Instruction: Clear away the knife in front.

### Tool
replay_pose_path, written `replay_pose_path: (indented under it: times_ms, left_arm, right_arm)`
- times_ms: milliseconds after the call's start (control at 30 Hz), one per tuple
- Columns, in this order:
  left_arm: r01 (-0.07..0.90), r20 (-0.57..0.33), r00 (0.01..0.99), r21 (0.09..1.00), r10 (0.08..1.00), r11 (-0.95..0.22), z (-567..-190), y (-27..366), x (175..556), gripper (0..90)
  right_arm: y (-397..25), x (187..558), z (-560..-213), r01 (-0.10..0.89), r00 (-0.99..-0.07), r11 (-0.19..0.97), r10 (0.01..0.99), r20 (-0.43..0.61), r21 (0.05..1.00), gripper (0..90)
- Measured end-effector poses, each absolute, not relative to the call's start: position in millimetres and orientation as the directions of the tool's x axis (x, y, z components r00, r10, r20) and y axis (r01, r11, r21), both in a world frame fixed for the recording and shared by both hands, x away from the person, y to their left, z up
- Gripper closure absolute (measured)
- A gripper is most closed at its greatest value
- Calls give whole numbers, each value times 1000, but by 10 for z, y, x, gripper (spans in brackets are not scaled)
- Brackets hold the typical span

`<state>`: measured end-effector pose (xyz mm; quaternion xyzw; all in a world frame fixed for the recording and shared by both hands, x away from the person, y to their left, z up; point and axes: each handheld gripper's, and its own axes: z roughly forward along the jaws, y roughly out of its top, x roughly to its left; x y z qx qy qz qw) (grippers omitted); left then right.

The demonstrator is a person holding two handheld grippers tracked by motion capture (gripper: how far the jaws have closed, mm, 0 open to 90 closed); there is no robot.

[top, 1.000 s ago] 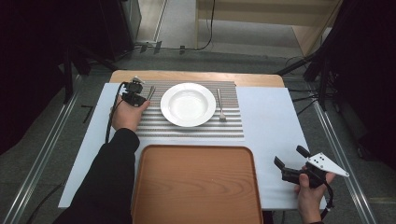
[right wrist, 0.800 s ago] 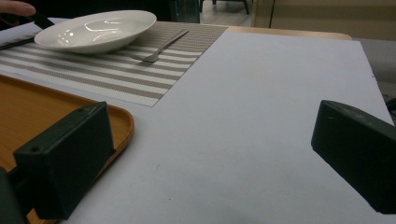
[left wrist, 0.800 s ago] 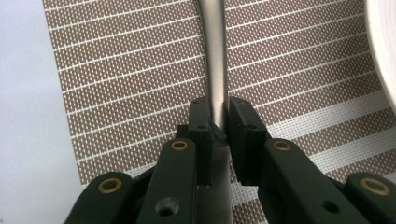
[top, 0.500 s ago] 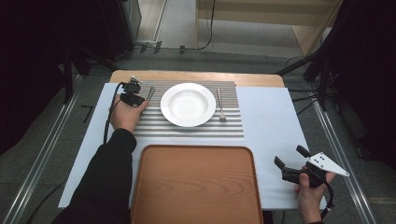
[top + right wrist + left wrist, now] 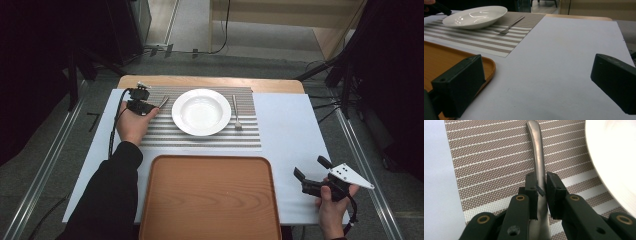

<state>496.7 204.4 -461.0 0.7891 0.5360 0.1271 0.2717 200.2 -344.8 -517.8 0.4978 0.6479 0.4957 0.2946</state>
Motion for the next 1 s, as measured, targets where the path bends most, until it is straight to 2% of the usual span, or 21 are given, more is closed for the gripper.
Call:
replay_pose_path:
  times_ms: [1000]
  left_arm:
    - [680, -86, 470, 669, 878, -299, -4416, 2032, 4475, 793]
  right_arm:
    - [-3452, 1994, -5176, 350, -328, 8, 938, 115, 937, 0]
